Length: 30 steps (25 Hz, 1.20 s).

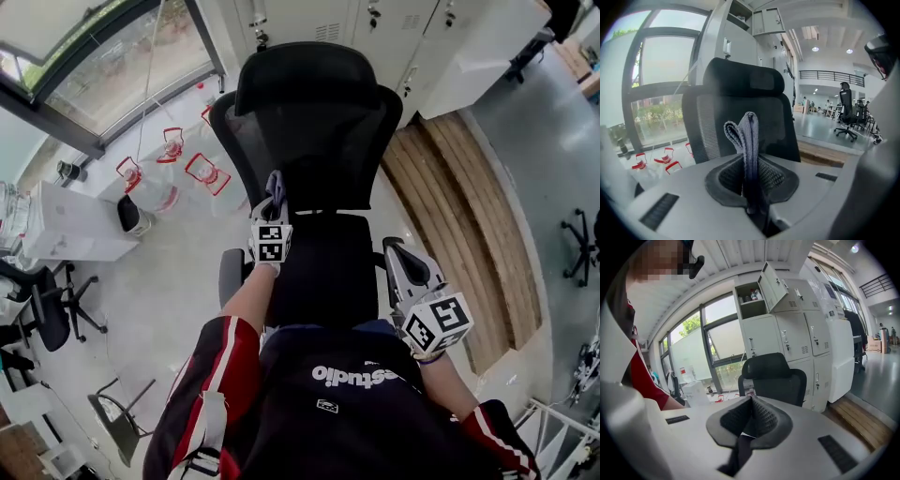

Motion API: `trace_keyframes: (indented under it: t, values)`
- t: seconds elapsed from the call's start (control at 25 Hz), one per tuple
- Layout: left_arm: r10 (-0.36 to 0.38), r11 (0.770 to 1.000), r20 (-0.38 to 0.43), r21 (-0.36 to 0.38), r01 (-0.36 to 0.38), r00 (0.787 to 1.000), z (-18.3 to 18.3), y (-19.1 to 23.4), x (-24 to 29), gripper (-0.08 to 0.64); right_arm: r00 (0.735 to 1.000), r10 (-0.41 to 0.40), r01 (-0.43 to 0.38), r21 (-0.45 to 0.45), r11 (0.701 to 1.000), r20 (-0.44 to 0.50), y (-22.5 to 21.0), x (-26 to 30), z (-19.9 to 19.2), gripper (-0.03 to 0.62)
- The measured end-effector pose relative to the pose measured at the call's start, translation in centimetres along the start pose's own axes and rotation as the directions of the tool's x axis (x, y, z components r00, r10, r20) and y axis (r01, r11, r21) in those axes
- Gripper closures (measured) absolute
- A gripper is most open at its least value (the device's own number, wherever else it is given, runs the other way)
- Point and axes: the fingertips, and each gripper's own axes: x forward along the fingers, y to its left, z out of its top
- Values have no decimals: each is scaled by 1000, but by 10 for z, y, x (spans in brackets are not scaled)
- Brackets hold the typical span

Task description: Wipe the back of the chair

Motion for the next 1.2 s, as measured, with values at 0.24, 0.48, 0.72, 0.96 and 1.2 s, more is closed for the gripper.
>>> trace_keyframes:
  t: [0.24, 0.48, 0.72, 0.96, 1.2]
  values:
    - [83, 996, -22, -16, -83, 996, -22, 82, -8, 499, 999, -4, 5, 6, 1000, -32, 25, 23, -13, 577]
    - [112, 994, -51, 1, -112, 992, -43, 128, 15, 499, 998, -35, 36, 18, 999, -49, 28, 40, -23, 577]
    - [134, 991, -95, 7, -134, 986, -61, 154, 37, 499, 995, -66, 69, 33, 997, -78, 27, 48, -38, 577]
    - [95, 994, -120, 58, -89, 988, -69, 144, 64, 499, 990, -101, 106, 53, 993, -99, 14, 46, -48, 577]
    - [59, 997, -131, 57, -52, 990, -65, 109, 87, 499, 986, -136, 143, 67, 988, -95, -8, 30, -51, 577]
